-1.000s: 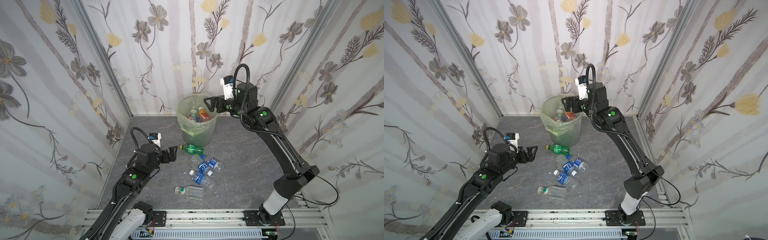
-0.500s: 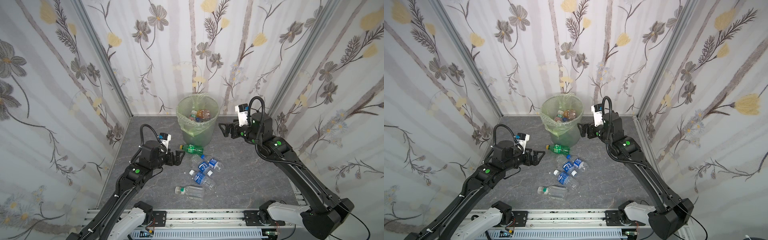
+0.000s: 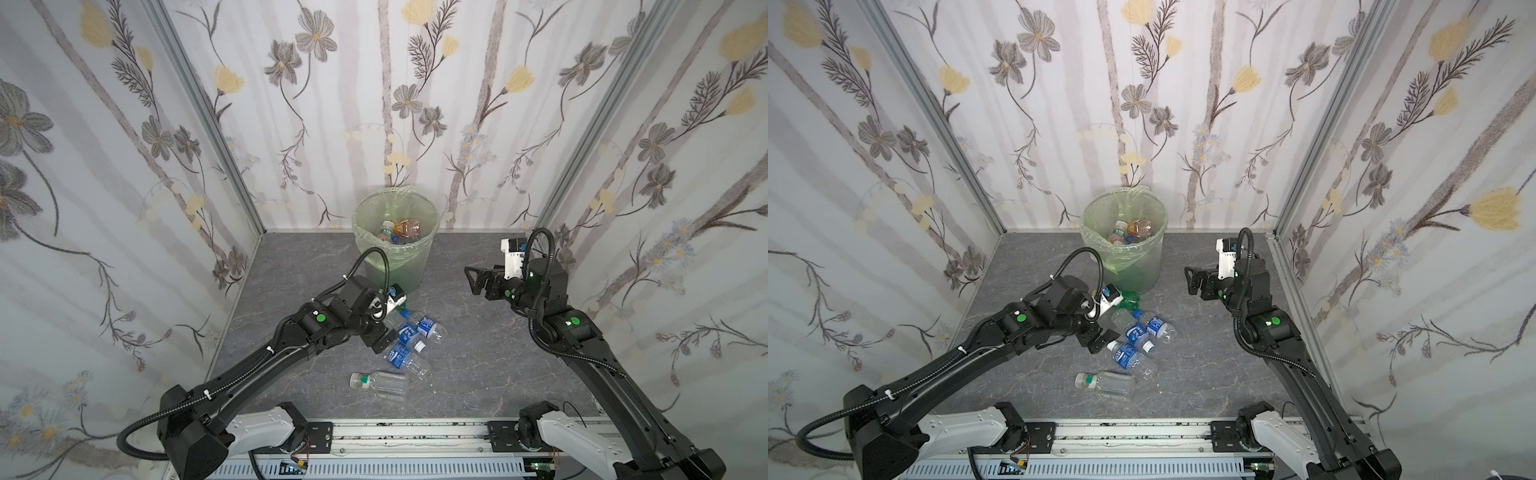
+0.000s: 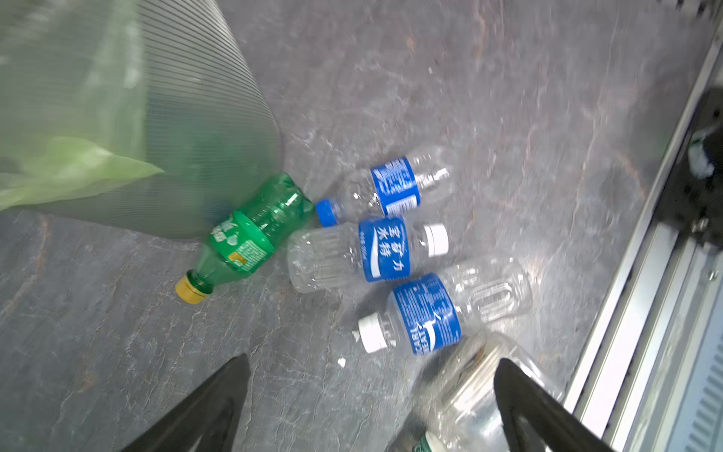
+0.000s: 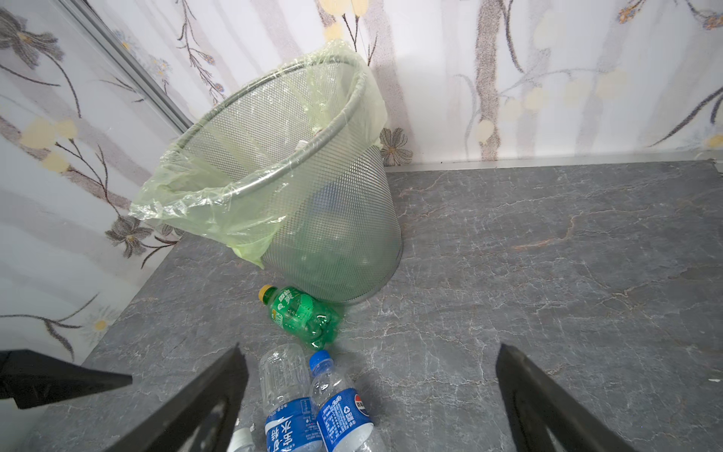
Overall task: Throw the plastic bottles in the bin
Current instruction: 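Release the green-label bottle into the basket while the left gripper reaches toward the pile, then grasp the clear square bottle nearest the robot with the left gripper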
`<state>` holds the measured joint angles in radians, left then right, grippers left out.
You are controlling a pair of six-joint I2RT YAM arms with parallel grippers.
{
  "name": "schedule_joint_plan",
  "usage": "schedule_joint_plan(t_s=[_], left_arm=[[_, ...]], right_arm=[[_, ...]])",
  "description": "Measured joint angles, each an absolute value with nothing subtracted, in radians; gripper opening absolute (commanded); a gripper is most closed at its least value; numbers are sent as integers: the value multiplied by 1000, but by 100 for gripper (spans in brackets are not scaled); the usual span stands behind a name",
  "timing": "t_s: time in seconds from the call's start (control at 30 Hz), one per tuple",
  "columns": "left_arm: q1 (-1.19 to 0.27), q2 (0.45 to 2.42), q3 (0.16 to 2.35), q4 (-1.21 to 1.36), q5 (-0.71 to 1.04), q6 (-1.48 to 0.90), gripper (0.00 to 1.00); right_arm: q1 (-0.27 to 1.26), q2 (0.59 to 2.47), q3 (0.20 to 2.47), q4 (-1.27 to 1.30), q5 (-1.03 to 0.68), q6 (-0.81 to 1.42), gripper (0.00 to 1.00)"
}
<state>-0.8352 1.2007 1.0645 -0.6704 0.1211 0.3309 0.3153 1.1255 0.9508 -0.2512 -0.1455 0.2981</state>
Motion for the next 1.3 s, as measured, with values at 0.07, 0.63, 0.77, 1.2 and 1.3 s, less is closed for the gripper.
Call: schedule_joint_plan(t_s=[0.07,0.63,0.77,1.2,1.3], left_arm=[[-892,1205,1056,-710,106,386,100],[-1150,1389,964,-782,177,441,92],[-1156,1423,938,-756,113,440,88],[-1183,1560,925,-682,28,337,60],[-1183,1545,917,-678,26,322,57]], right_arm=[[303,1118,935,-250,-153,299,100],[252,1105,869,-175,-215,321,100],[242,1093,854,-173,-228,321,100],[218,1055,815,-164,-260,321,100],[213,1047,808,-162,-260,321,100]])
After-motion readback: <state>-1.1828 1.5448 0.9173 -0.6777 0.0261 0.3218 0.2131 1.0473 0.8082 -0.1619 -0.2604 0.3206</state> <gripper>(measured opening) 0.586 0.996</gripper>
